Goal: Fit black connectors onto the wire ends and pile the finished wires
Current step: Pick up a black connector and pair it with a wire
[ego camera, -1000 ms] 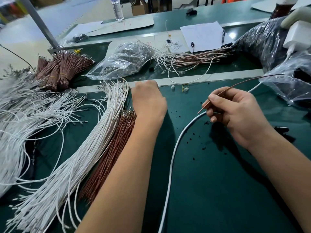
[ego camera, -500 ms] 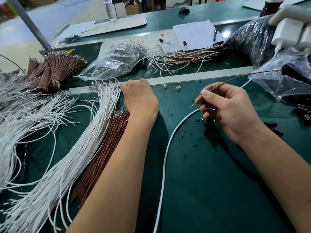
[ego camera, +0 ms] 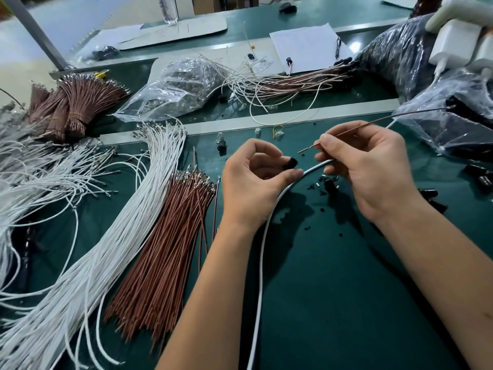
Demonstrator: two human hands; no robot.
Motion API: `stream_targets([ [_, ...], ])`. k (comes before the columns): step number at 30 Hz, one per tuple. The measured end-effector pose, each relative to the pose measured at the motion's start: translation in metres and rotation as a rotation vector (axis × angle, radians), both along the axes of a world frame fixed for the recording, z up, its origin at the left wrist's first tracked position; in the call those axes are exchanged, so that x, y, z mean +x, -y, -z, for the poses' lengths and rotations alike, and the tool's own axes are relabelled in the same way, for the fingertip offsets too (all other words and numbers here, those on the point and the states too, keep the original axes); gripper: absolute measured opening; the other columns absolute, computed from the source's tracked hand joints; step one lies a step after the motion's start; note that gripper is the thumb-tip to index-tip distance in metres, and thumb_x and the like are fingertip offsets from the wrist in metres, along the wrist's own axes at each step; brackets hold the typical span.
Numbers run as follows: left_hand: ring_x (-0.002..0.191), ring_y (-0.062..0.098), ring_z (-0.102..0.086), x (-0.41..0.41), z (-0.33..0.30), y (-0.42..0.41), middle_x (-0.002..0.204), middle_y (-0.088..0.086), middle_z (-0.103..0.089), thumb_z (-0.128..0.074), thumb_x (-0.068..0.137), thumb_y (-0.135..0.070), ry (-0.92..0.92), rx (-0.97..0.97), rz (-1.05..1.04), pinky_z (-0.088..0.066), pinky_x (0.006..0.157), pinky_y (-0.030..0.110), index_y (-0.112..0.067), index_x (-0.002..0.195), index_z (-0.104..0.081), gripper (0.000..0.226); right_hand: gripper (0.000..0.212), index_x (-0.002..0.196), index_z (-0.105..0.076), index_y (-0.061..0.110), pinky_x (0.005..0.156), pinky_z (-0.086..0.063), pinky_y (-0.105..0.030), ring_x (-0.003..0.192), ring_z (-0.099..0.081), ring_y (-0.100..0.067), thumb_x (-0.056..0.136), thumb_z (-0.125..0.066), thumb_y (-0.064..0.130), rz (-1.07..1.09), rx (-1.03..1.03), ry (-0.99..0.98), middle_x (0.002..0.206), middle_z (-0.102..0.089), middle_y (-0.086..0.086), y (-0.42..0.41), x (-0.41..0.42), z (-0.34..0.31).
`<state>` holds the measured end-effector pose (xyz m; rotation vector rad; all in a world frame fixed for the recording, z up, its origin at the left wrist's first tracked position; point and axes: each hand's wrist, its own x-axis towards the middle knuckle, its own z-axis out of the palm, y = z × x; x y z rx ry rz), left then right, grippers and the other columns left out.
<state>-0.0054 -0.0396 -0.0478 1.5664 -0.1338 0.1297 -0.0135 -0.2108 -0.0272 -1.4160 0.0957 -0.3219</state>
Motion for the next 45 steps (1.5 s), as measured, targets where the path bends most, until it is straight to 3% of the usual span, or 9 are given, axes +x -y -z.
stream_targets([
  [8,0.085,0.032,-0.077,0.0001,-0.0002,-0.002,0.091,0.017,-0.077,-0.076,0.074,0.02,-0.02,-0.234,0.093,-0.059,0.073,0.027,-0.005,0.089,-0.058,0.034,0.008,0.087,-0.072,0.011,0.051,-0.051,-0.026,0.065,-0.067,-0.021,0.088,-0.078,0.006,-0.054,-0.014,0.143,0.08,-0.076,-0.009,0.0004,-0.0017,-0.0018],
  [14,0.083,0.027,-0.076,0.0015,-0.0001,-0.001,0.088,0.014,-0.077,-0.085,0.07,0.009,-0.001,-0.152,0.08,-0.061,0.077,0.032,-0.01,0.081,-0.067,0.028,0.009,0.086,-0.07,0.006,0.048,-0.05,-0.028,0.059,-0.065,-0.021,0.088,-0.079,0.003,-0.058,-0.13,0.243,0.076,-0.073,-0.014,-0.0054,-0.003,-0.0004],
  [20,0.079,0.023,-0.076,0.0017,0.0009,0.0006,0.084,0.009,-0.078,-0.088,0.069,0.005,-0.005,-0.114,0.07,-0.06,0.075,0.028,-0.009,0.082,-0.074,0.023,0.011,0.088,-0.071,0.002,0.048,-0.052,-0.028,0.058,-0.068,-0.019,0.087,-0.08,0.007,0.021,-0.284,0.243,0.073,-0.073,-0.008,-0.0039,-0.0019,0.0052],
  [26,0.081,0.023,-0.075,0.0015,0.0001,0.0007,0.087,0.011,-0.078,-0.086,0.071,0.006,-0.022,-0.144,0.05,-0.06,0.079,0.029,-0.008,0.085,-0.075,0.023,0.01,0.085,-0.072,0.014,0.048,-0.051,-0.029,0.059,-0.068,-0.023,0.086,-0.081,0.013,0.078,-0.23,0.264,0.074,-0.073,-0.006,0.0024,0.0008,0.0036],
  [38,0.081,0.022,-0.073,0.0005,-0.0023,0.0037,0.089,0.011,-0.078,-0.083,0.074,0.009,-0.02,-0.16,0.072,-0.059,0.08,0.027,-0.005,0.091,-0.077,0.022,0.011,0.089,-0.07,-0.002,0.047,-0.05,-0.027,0.058,-0.066,-0.019,0.087,-0.079,0.004,0.05,-0.196,0.206,0.075,-0.073,-0.012,-0.0013,0.0001,0.0061],
  [45,0.086,0.026,-0.077,-0.0018,-0.0049,0.006,0.093,0.012,-0.078,-0.085,0.073,0.007,-0.027,-0.209,0.073,-0.06,0.078,0.03,-0.01,0.113,-0.066,0.047,0.009,0.086,-0.071,0.004,0.047,-0.049,-0.027,0.058,-0.064,-0.02,0.086,-0.08,0.005,0.04,-0.11,0.18,0.078,-0.073,-0.019,-0.0038,-0.001,0.0057],
])
